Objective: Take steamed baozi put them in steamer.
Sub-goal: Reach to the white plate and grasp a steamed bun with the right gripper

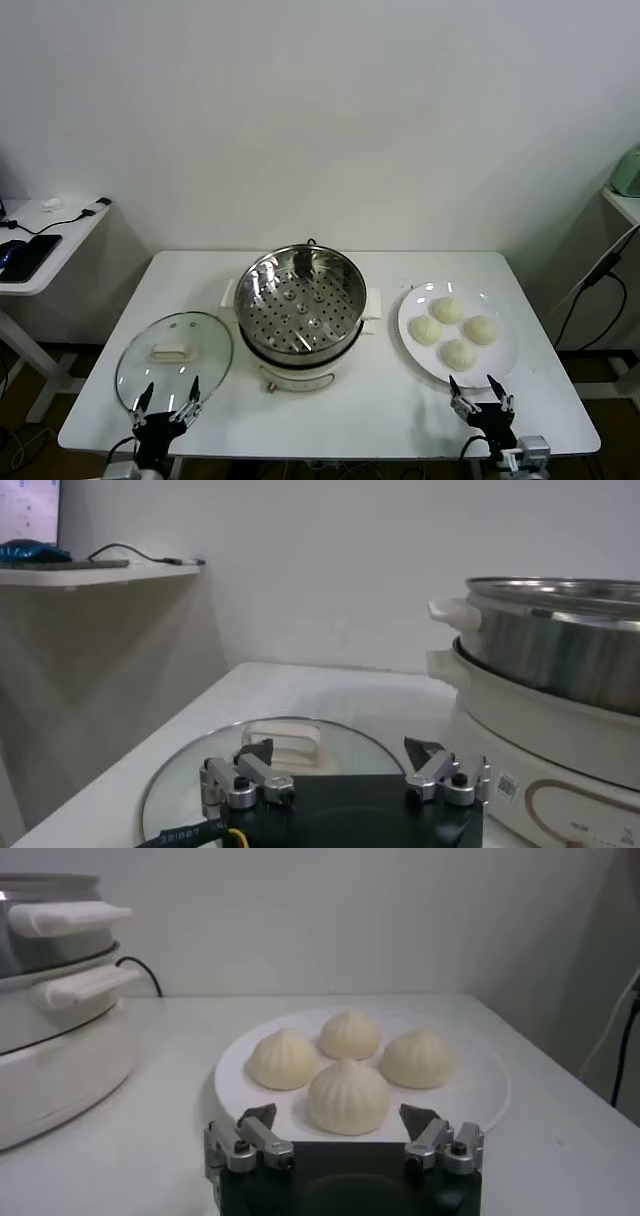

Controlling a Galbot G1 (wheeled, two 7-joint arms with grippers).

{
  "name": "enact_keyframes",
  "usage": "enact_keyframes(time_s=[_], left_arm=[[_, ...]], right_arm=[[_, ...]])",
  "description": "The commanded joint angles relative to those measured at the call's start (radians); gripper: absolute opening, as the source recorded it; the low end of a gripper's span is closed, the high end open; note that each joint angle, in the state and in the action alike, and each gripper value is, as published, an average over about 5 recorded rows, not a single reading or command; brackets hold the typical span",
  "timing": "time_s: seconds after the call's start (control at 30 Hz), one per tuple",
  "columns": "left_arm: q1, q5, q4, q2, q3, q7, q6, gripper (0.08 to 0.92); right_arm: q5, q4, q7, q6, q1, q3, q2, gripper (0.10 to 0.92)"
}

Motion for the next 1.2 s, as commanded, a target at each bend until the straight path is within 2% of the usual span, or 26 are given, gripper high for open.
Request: enact_keyframes(time_s=[0.03, 0.2, 0.4, 0.5, 0.67, 0.8, 0.93, 1.07, 1.2], left_arm=[[0.001, 0.000, 0.003, 0.003, 0.001, 0.002, -0.003, 0.823], [-0.001, -0.004, 0.014, 0.008, 0.007, 0.000, -0.008, 0.823], [0.000, -0.017, 0.024, 0.026, 0.009, 0.001, -0.023, 0.823], [-0.001, -0.027, 0.027, 0.036, 0.008, 0.002, -0.027, 0.823], [-0.004, -0.033, 0.027, 0.044, 0.009, 0.003, -0.032, 0.823], [-0.006, -0.033, 0.027, 0.045, 0.013, 0.004, -0.036, 0.823], [-0.005, -0.032, 0.027, 0.046, 0.017, 0.005, -0.041, 0.823], [-0.005, -0.032, 0.030, 0.047, 0.017, 0.005, -0.045, 0.823], [-0.005, -0.035, 0.023, 0.046, 0.018, 0.006, -0.043, 0.823]], right_arm=[[-0.030, 0.032, -0.009, -0.080, 0.059, 0.011, -0.010, 0.823], [-0.089, 0.035, -0.035, -0.182, 0.267, -0.010, -0.091, 0.823], [-0.026, -0.101, -0.087, -0.337, 0.631, -0.144, -0.236, 0.823], [-0.034, -0.175, -0.180, -0.383, 0.798, -0.266, -0.311, 0.823], [-0.107, -0.270, -0.440, -0.397, 1.064, -0.572, -0.488, 0.823], [-0.154, -0.359, -0.700, -0.323, 1.301, -0.849, -0.601, 0.823], [-0.246, -0.481, -0.992, -0.139, 1.587, -1.151, -0.650, 0.823], [-0.293, -0.603, -1.210, 0.046, 1.884, -1.505, -0.628, 0.823], [-0.310, -0.717, -1.329, 0.131, 2.128, -1.800, -0.535, 0.823]])
